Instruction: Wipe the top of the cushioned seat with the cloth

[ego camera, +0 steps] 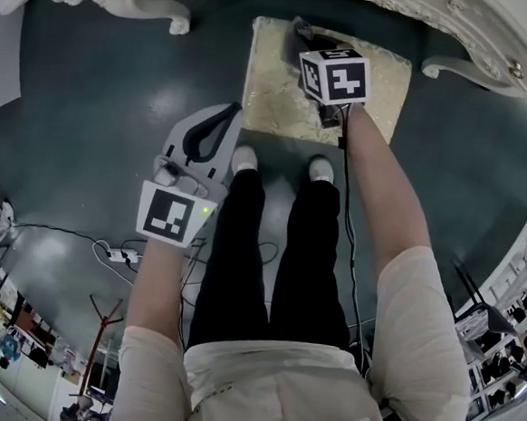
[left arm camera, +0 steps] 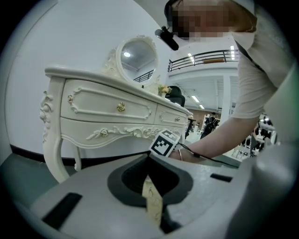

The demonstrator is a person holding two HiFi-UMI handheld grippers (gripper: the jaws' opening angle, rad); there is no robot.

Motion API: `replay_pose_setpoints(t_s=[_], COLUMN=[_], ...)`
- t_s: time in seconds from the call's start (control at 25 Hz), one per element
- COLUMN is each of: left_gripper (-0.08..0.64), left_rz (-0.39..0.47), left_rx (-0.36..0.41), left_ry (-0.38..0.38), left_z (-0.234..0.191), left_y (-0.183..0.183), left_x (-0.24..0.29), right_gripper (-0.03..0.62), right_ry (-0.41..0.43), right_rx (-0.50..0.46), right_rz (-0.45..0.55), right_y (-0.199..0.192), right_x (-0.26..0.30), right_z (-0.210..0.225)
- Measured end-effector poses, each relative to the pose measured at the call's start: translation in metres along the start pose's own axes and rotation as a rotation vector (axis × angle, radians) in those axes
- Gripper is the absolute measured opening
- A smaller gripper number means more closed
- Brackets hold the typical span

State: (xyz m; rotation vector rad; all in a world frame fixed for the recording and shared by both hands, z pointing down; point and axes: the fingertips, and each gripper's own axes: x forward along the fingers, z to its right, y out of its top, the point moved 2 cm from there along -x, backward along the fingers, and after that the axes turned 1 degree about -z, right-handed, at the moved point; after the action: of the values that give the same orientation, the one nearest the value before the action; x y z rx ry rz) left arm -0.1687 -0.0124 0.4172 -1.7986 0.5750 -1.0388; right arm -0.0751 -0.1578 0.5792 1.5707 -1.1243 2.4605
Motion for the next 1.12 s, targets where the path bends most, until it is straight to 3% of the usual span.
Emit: replay_pose_setpoints(t_s=[0.72,1.12], left_gripper=[0.002,0.002], left_rz=[-0.013,-0.013], left_rx=[0.016,-0.007], left_ry=[-0.065,-0.062], left_z=[0.070,0.113], left_y=[0.006,0.005], left_x=[0.070,0.093], right_gripper=[0.029,0.029], right_ry=[-0.080,-0.142], right_rx=[-0.001,0.019], right_rz=[-0.036,-0.056], right_y=[-0.040,-0.069], right_x=[-0.057,-0.096], right_z=[0.104,0.164])
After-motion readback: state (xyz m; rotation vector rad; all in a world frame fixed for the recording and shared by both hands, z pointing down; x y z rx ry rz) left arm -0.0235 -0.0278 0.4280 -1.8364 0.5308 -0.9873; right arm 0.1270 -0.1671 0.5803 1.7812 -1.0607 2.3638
